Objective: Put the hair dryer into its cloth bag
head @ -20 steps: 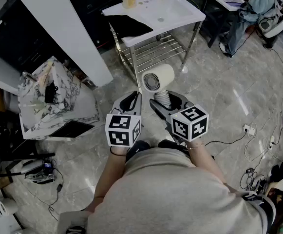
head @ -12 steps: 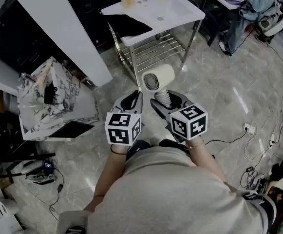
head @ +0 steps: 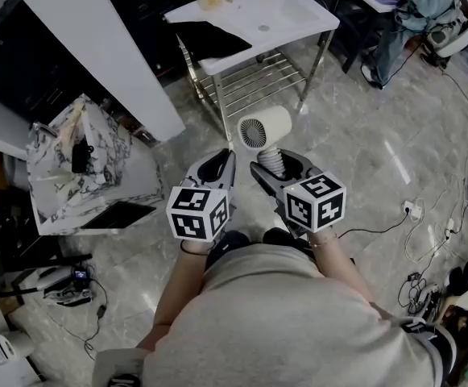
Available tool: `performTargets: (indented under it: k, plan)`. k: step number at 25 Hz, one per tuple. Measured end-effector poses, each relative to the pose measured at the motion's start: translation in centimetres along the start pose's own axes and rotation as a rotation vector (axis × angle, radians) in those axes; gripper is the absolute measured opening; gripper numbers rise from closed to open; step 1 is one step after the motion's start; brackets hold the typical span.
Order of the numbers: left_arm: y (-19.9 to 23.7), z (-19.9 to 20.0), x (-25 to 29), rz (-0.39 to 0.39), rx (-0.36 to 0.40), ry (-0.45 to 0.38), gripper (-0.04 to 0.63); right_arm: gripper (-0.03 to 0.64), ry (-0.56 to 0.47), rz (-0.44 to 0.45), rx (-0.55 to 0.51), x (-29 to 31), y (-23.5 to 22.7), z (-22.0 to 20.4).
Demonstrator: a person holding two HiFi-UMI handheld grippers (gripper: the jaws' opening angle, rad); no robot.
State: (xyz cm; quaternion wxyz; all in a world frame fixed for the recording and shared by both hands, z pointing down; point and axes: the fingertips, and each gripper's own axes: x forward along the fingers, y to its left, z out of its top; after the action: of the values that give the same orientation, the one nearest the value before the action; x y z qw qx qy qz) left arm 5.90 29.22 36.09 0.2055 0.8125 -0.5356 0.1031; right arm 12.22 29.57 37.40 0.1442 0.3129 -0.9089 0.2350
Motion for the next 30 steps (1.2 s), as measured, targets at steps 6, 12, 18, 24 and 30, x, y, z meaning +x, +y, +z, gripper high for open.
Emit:
performTargets:
  k: [6, 12, 18, 24, 30]
  plan:
    - [0.8, -1.5, -0.2, -0.025, 0.027, 0.049, 0.031, 0.229, -0.016, -0.041, 0.029, 0.3, 0.3, -0.7]
    - [1.8, -2.5, -0.4, -0.044, 0.027, 0.084, 0.031, 0.229, -0.003, -0.057, 0.062, 0.8, 0.9, -2.1]
    - [3.2, -3.0, 0.4, -0.037, 0.003, 0.096, 0.031, 0.229, 0.017, -0.068, 0.052, 1.7, 0.3, -2.3]
    - [4.5, -1.3, 4.3, -0.053, -0.045, 0.047, 0.031, 0.229, 0.048, -0.033, -0.017, 5.2, -2.8, -0.4]
    - [7.5, 2.4, 10.1, -0.013, -0.09, -0.002, 0.031, 0.229, 0.053, 0.036, -0.059, 10.3, -7.7, 4.5]
